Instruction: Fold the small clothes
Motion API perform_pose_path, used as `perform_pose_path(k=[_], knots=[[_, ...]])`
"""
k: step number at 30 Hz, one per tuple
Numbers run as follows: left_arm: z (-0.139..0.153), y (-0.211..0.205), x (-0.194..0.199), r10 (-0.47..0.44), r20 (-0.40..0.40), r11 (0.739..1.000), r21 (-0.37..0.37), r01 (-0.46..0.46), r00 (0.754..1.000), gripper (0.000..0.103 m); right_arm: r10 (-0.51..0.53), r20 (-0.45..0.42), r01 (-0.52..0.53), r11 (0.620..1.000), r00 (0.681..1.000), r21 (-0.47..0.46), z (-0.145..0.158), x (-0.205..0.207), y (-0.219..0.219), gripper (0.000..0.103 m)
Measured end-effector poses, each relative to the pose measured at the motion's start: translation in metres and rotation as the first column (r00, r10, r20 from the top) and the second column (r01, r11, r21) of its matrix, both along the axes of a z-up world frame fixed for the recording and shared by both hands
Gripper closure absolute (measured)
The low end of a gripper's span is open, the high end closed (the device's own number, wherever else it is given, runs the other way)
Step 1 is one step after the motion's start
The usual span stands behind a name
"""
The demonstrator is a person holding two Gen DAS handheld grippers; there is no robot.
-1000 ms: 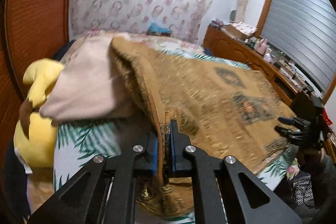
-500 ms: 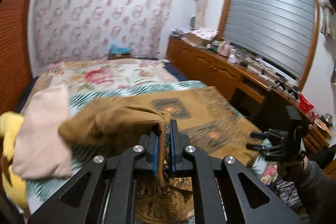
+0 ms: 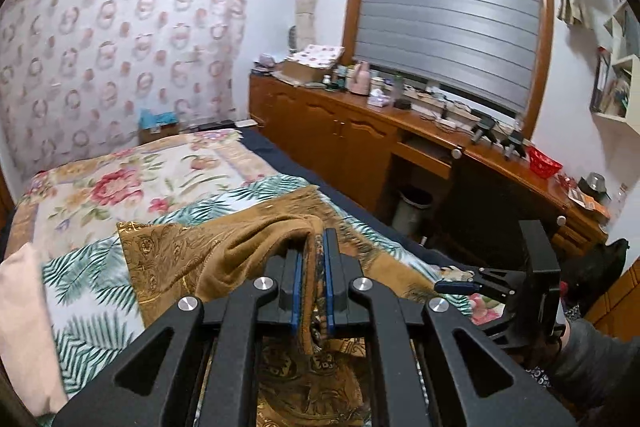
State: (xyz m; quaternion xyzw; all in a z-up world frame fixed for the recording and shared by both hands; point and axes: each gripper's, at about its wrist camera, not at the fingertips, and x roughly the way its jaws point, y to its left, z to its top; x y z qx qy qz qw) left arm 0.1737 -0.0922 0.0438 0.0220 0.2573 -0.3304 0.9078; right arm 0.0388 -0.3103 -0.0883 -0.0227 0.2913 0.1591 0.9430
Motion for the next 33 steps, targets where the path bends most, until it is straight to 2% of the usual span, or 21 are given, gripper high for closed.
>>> perform_pose_path(k=[8, 11, 14, 16, 20, 22, 24, 27, 33], knots=[[0.011, -0.044, -0.002, -0.061, 0.008, 0.998, 0.032, 0.061, 0.998, 0.094, -0.032, 0.01, 0.031, 0.999, 0.999, 0.025, -0.001, -0.007, -0.018, 0.042], [0.004, -0.056, 0.004, -0.041, -0.017, 0.996, 0.072, 0.043, 0.999, 0.093, -0.038, 0.009, 0.037, 0.999, 0.999, 0.034, -0.002, -0.012, -0.023, 0.042], [-0.008, -0.064, 0.011, -0.049, -0.063, 0.995, 0.089, 0.055, 0.997, 0.089, -0.044, 0.006, 0.043, 0.998, 0.999, 0.039, -0.004, -0.014, -0.026, 0.042], [-0.014, -0.066, 0.012, -0.047, -0.073, 0.993, 0.102, 0.054, 0.996, 0.082, -0.048, 0.003, 0.048, 0.998, 0.999, 0.038, -0.006, -0.014, -0.027, 0.042], [-0.016, -0.061, 0.004, -0.061, -0.06, 0.993, 0.093, 0.067, 0.996, 0.06, -0.057, 0.003, 0.057, 0.998, 0.998, 0.041, -0.003, -0.013, -0.03, 0.042], [-0.016, -0.058, 0.001, -0.061, -0.061, 0.993, 0.098, 0.067, 0.996, 0.059, -0.061, 0.006, 0.061, 0.997, 0.998, 0.044, -0.002, -0.012, -0.032, 0.042], [-0.018, -0.051, -0.001, -0.046, -0.061, 0.993, 0.106, 0.053, 0.997, 0.042, -0.064, 0.009, 0.063, 0.997, 0.998, 0.046, 0.0, -0.011, -0.031, 0.042], [-0.022, -0.036, -0.004, -0.028, -0.054, 0.994, 0.107, 0.033, 0.998, 0.025, -0.053, 0.022, 0.052, 0.998, 0.998, 0.046, 0.004, -0.011, -0.028, 0.042], [-0.047, 0.004, 0.0, 0.058, -0.092, 0.992, 0.113, -0.047, 0.994, 0.023, -0.036, 0.031, 0.035, 0.999, 0.999, 0.035, 0.008, -0.008, -0.019, 0.042]])
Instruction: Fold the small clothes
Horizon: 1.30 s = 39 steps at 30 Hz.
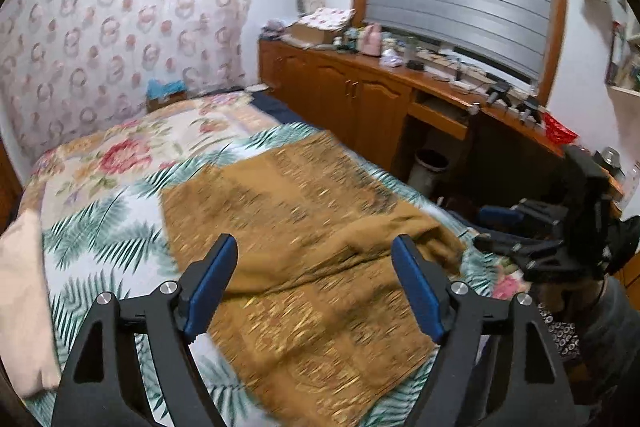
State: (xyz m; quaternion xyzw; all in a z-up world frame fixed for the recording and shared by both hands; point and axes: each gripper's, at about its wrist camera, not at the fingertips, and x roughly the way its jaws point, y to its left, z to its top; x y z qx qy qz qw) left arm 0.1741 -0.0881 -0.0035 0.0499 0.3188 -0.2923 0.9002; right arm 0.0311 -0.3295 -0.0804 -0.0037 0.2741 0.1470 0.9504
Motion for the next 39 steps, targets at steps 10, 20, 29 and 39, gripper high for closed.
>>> perform_pose_path(k=[10, 20, 29, 39], knots=[[-0.031, 0.051, 0.007, 0.128, -0.033, 0.992, 0.019, -0.127, 0.991, 0.023, 0.069, -0.007, -0.069, 0.997, 0.998, -0.032, 0.008, 0.029, 0.031, 0.042], [-0.047, 0.088, 0.017, 0.207, -0.023, 0.978, 0.026, -0.206, 0.978, 0.023, 0.168, -0.025, -0.17, 0.981, 0.985, -0.093, 0.012, 0.077, 0.087, 0.042], [-0.05, 0.11, 0.033, 0.24, -0.025, 0.971, 0.026, -0.239, 0.971, 0.023, 0.265, -0.058, -0.271, 0.949, 0.962, -0.159, 0.019, 0.119, 0.124, 0.042], [-0.062, 0.138, 0.051, 0.285, -0.047, 0.958, 0.026, -0.285, 0.957, 0.023, 0.389, -0.152, -0.414, 0.887, 0.909, -0.204, 0.009, 0.166, 0.168, 0.042]])
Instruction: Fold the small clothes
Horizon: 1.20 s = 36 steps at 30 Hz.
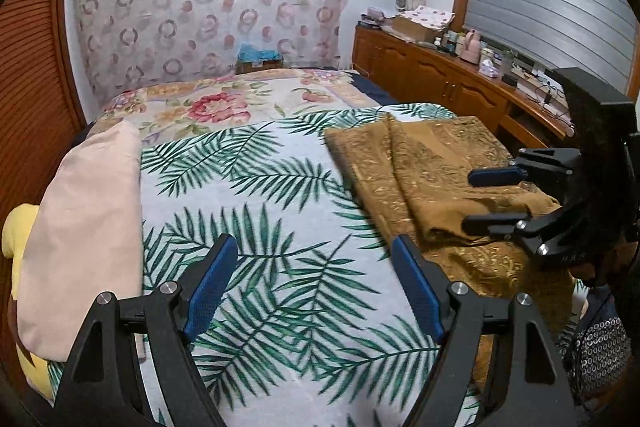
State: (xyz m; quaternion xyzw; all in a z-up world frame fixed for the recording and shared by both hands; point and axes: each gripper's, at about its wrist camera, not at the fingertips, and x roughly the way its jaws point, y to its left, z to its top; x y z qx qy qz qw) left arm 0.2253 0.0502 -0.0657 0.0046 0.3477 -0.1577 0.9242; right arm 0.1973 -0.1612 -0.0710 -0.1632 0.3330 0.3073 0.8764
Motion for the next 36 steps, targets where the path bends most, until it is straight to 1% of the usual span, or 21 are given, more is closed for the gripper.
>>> perform_pose_path(k=[3, 5, 6, 7, 8, 9, 10, 11, 12, 13, 15, 18, 20, 22, 26, 29, 32, 33, 34, 35, 36], knots=[[-0.005, 0.005, 0.004, 0.004, -0.015, 1.0, -0.005, -0.004, 1.0, 0.023, 0.037, -0.038, -0.038, 0.999, 0.999, -0.038, -0.009, 0.014, 0.017, 0.042], [-0.009, 0.004, 0.005, 0.001, -0.023, 1.0, -0.007, -0.001, 1.0, 0.023, 0.038, -0.049, -0.042, 0.996, 0.998, -0.085, -0.017, 0.023, 0.024, 0.042], [-0.01, 0.004, 0.006, -0.004, -0.026, 1.0, -0.007, 0.003, 1.0, 0.023, 0.041, -0.059, -0.047, 0.995, 0.997, -0.091, -0.019, 0.028, 0.024, 0.048], [-0.011, 0.003, 0.007, -0.007, -0.029, 1.0, -0.007, 0.007, 1.0, 0.023, 0.051, -0.076, -0.057, 0.995, 0.996, -0.082, -0.02, 0.032, 0.021, 0.062], [-0.013, 0.001, 0.007, -0.011, -0.031, 1.0, -0.007, 0.011, 0.999, 0.023, 0.061, -0.093, -0.068, 0.996, 0.994, -0.065, -0.018, 0.037, 0.017, 0.073], [-0.014, 0.0, 0.007, -0.015, -0.032, 1.0, -0.007, 0.015, 0.999, 0.023, 0.062, -0.094, -0.067, 0.996, 0.994, -0.055, -0.016, 0.039, 0.014, 0.092], [-0.015, -0.002, 0.007, -0.021, -0.034, 1.0, -0.009, 0.021, 0.999, 0.023, 0.051, -0.083, -0.055, 0.997, 0.995, -0.05, -0.011, 0.042, 0.009, 0.093], [-0.016, -0.005, 0.007, -0.03, -0.035, 1.0, -0.011, 0.029, 0.999, 0.023, 0.044, -0.079, -0.046, 0.999, 0.996, -0.027, -0.005, 0.045, 0.001, 0.093], [-0.017, -0.007, 0.007, -0.037, -0.037, 0.999, -0.012, 0.037, 0.999, 0.023, 0.044, -0.078, -0.044, 0.999, 0.996, 0.001, 0.001, 0.045, -0.006, 0.096], [-0.018, -0.01, 0.008, -0.045, -0.039, 0.999, -0.014, 0.045, 0.998, 0.023, 0.039, -0.066, -0.038, 0.999, 0.997, 0.019, 0.008, 0.046, -0.015, 0.096], [-0.019, -0.017, 0.008, -0.062, -0.041, 0.998, -0.016, 0.061, 0.997, 0.023, 0.0, -0.03, 0.0, 1.0, 1.0, 0.02, 0.018, 0.049, -0.035, 0.097], [-0.022, -0.026, 0.009, -0.083, -0.048, 0.996, -0.02, 0.082, 0.995, 0.023, -0.074, 0.006, 0.073, 0.997, 0.997, 0.039, 0.034, 0.064, -0.069, 0.098], [-0.022, -0.031, 0.009, -0.092, -0.05, 0.996, -0.023, 0.091, 0.994, 0.023, -0.129, 0.037, 0.128, 0.991, 0.991, 0.035, 0.042, 0.075, -0.091, 0.098], [-0.023, -0.035, 0.008, -0.098, -0.051, 0.995, -0.026, 0.096, 0.994, 0.023, -0.199, 0.066, 0.197, 0.98, 0.978, 0.026, 0.048, 0.09, -0.118, 0.098], [-0.025, -0.04, 0.006, -0.105, -0.058, 0.994, -0.028, 0.103, 0.993, 0.023, -0.33, 0.064, 0.328, 0.944, 0.942, 0.044, 0.049, 0.121, -0.163, 0.099], [-0.026, -0.046, 0.004, -0.11, -0.063, 0.994, -0.022, 0.108, 0.992, 0.023, -0.382, 0.026, 0.381, 0.924, 0.924, 0.047, 0.04, 0.146, -0.178, 0.099], [-0.027, -0.051, 0.002, -0.114, -0.069, 0.993, -0.018, 0.113, 0.991, 0.023, -0.426, 0.046, 0.427, 0.904, 0.904, -0.018, 0.023, 0.165, -0.172, 0.098], [-0.027, -0.052, 0.001, -0.115, -0.069, 0.993, -0.017, 0.114, 0.991, 0.023, -0.43, 0.038, 0.432, 0.901, 0.902, -0.04, 0.017, 0.17, -0.166, 0.098], [-0.028, -0.054, 0.0, -0.117, -0.07, 0.993, -0.016, 0.116, 0.991, 0.023, -0.427, 0.021, 0.428, 0.901, 0.904, -0.07, 0.01, 0.174, -0.162, 0.096], [-0.027, -0.055, -0.002, -0.119, -0.07, 0.993, -0.014, 0.118, 0.99, 0.023, -0.432, 0.027, 0.433, 0.897, 0.901, -0.095, 0.006, 0.176, -0.159, 0.092], [-0.027, -0.057, -0.004, -0.12, -0.069, 0.993, -0.014, 0.119, 0.99, 0.023, -0.444, 0.041, 0.446, 0.889, 0.895, -0.102, 0.006, 0.177, -0.157, 0.082]])
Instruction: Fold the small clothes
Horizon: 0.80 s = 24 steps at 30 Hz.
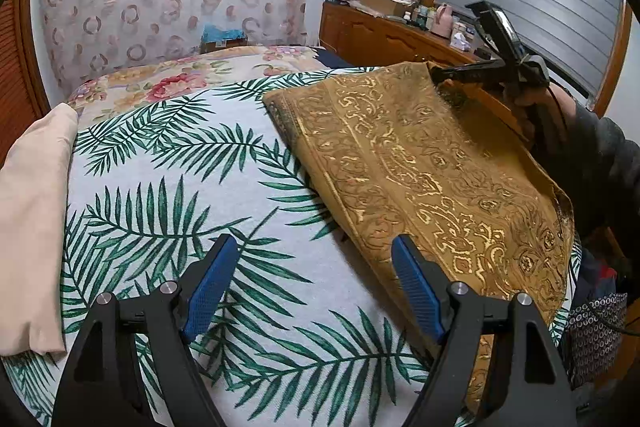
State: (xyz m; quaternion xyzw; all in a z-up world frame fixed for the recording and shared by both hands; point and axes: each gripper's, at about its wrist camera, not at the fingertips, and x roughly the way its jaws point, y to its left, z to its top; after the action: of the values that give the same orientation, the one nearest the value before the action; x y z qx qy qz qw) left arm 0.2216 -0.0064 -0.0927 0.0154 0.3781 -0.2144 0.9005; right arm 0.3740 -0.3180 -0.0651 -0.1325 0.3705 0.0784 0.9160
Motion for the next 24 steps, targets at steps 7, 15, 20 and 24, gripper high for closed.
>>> perform_pose_path(k=[7, 15, 20, 24], knots=[[0.002, -0.011, -0.01, -0.022, 0.004, 1.0, -0.006, 0.022, 1.0, 0.023, -0.028, 0.038, 0.024, 0.994, 0.999, 0.106, 0.009, -0.05, -0.001, 0.051], [-0.002, -0.025, -0.022, -0.076, 0.0, 0.997, -0.016, 0.076, 0.997, 0.023, 0.02, 0.008, -0.021, 0.987, 1.0, 0.156, -0.019, -0.161, 0.001, 0.051], [-0.009, -0.032, -0.023, -0.095, -0.024, 0.996, -0.007, 0.094, 0.995, 0.023, 0.021, -0.002, -0.02, 0.981, 1.0, 0.192, -0.031, -0.205, 0.003, 0.051], [-0.021, -0.038, -0.02, -0.09, -0.077, 0.996, 0.016, 0.092, 0.993, 0.023, 0.019, -0.025, -0.014, 0.985, 1.0, 0.172, -0.037, -0.215, 0.003, 0.055]])
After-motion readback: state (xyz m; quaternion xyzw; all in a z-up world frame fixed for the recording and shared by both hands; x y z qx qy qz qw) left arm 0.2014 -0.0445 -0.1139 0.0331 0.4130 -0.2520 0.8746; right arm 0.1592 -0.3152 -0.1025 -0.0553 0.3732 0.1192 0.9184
